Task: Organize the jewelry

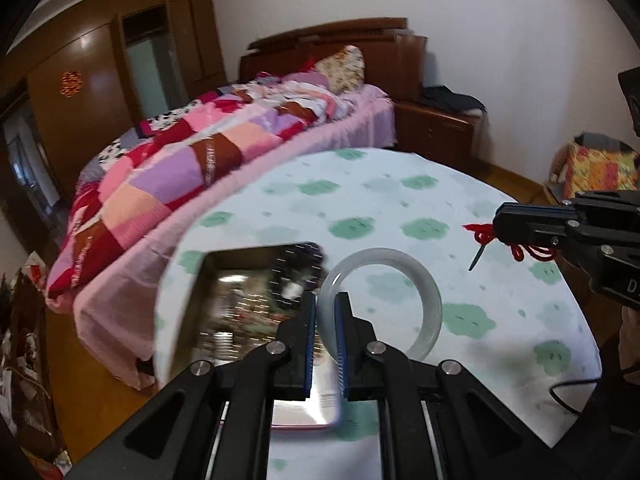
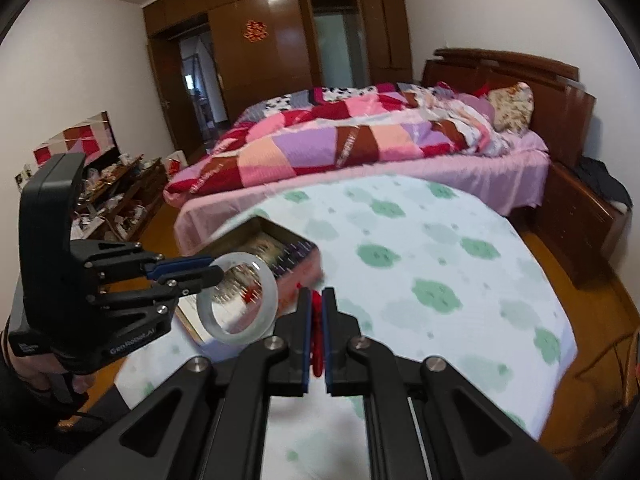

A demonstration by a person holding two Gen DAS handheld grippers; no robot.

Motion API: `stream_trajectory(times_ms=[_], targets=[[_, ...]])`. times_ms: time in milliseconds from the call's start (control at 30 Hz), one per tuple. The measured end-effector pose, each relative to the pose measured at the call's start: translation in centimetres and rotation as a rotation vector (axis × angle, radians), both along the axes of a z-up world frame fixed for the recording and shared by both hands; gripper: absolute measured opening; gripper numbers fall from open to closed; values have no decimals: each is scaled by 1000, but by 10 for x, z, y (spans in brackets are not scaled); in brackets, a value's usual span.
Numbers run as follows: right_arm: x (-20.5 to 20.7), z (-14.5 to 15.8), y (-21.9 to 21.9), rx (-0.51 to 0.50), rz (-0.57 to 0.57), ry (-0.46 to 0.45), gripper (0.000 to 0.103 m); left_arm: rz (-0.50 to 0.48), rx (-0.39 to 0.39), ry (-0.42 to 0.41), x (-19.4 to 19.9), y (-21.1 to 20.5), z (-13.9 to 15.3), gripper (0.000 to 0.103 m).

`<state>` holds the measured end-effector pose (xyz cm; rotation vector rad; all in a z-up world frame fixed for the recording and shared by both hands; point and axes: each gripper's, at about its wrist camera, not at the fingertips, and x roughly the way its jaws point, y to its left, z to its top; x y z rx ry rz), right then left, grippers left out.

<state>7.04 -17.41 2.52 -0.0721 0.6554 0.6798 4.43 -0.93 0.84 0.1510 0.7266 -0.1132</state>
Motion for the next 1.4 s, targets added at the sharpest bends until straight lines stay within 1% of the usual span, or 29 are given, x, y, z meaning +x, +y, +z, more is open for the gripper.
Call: stream_trajectory(times_ms=[100, 233, 333, 467, 600, 800, 867, 900, 967, 1000, 1033, 1067, 1100, 1133, 1167, 1200, 1233, 1300, 1333, 1400], targets=[[4, 9, 20, 12, 38, -13, 7, 46, -4, -7, 3, 22, 5, 8], [6, 16, 47, 11, 84, -31, 7, 94, -9, -4, 6, 46, 4, 8], [8, 16, 64, 20, 117, -25, 7, 125, -14, 9, 9, 60, -2, 8], [13, 8, 87, 26, 158, -6, 7, 156, -23, 31, 14, 73, -16, 8], [18, -4, 106, 20, 181, 21, 7, 179, -37, 70, 24, 86, -36, 8], [35, -42, 127, 10, 197, 124, 7, 196, -61, 134, 37, 98, -64, 9], [40, -56, 130, -5, 194, 159, 7, 194, -61, 148, 39, 100, -71, 10], [40, -61, 131, -11, 192, 175, 7, 190, -72, 159, 39, 101, -74, 13], [43, -68, 129, -19, 178, 193, 7, 192, -79, 151, 38, 101, -75, 14], [46, -72, 127, -20, 173, 213, 9, 192, -74, 148, 38, 100, -74, 16], [47, -74, 126, -19, 172, 223, 11, 190, -76, 145, 37, 99, -73, 22], [48, -75, 124, -17, 163, 224, 12, 183, -82, 138, 36, 98, -71, 29], [47, -74, 122, -14, 153, 218, 13, 182, -80, 124, 34, 96, -68, 45], [47, -73, 119, -9, 151, 216, 21, 189, -73, 109, 32, 96, -66, 64], [48, -72, 118, -7, 154, 220, 31, 197, -65, 88, 30, 94, -62, 72], [47, -70, 116, -4, 153, 215, 52, 214, -46, 68, 28, 93, -59, 78], [45, -66, 113, 4, 135, 188, 65, 219, -41, 69, 28, 93, -57, 79], [44, -60, 108, 12, 120, 162, 66, 217, -61, 71, 27, 95, -54, 79], [44, -59, 106, 18, 118, 164, 66, 220, -56, 67, 25, 96, -52, 79], [44, -54, 101, 34, 104, 159, 66, 240, -22, 55, 22, 95, -48, 79]])
